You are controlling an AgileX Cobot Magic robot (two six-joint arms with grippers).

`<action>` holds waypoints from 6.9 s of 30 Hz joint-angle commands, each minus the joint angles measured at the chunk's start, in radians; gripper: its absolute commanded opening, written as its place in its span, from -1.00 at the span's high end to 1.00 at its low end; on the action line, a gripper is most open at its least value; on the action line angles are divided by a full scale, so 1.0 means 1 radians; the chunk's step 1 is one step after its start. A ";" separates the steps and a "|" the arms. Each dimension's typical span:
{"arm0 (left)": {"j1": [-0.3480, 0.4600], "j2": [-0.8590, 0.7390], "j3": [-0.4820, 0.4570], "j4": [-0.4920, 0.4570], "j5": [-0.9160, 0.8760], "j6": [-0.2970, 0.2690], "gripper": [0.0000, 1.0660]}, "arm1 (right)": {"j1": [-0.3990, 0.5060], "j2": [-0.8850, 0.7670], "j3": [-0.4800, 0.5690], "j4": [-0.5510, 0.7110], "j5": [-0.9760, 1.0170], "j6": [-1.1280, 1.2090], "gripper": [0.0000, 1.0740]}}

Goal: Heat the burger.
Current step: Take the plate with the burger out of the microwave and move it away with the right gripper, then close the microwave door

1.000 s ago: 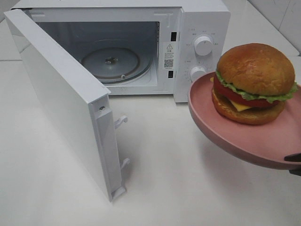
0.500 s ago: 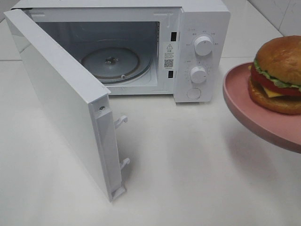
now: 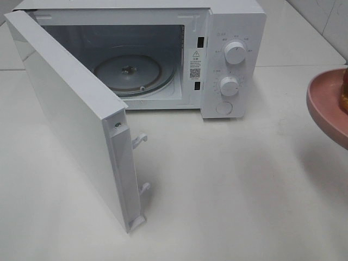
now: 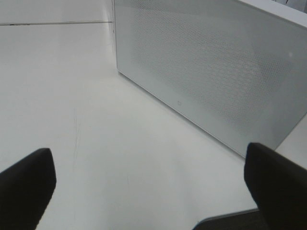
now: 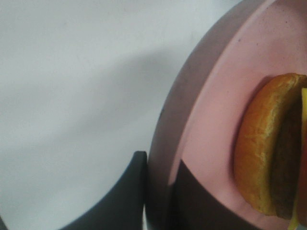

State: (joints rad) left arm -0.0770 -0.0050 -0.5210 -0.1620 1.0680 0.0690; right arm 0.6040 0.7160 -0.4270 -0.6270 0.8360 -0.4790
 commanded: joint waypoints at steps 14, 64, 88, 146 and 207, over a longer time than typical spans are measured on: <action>0.002 -0.003 0.001 -0.002 -0.006 -0.004 -0.88 | -0.004 0.178 -0.022 -0.194 0.043 0.516 1.00; 0.002 -0.003 0.001 -0.002 -0.005 -0.004 -0.88 | -0.007 0.872 -0.146 -0.267 0.167 1.481 0.97; 0.002 -0.003 0.001 -0.002 -0.005 -0.004 -0.88 | -0.007 0.917 -0.057 -0.349 0.044 1.677 0.94; 0.002 -0.003 0.001 -0.002 -0.005 -0.004 -0.88 | -0.004 0.399 -0.188 0.396 -0.170 0.804 -0.52; 0.002 -0.003 0.001 -0.002 -0.005 -0.004 -0.88 | -0.511 -0.747 -0.070 0.627 0.159 0.546 -0.42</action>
State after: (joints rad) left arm -0.0770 -0.0050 -0.5210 -0.1620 1.0680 0.0690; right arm 0.1010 -0.0060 -0.4990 0.0000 0.9950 0.0730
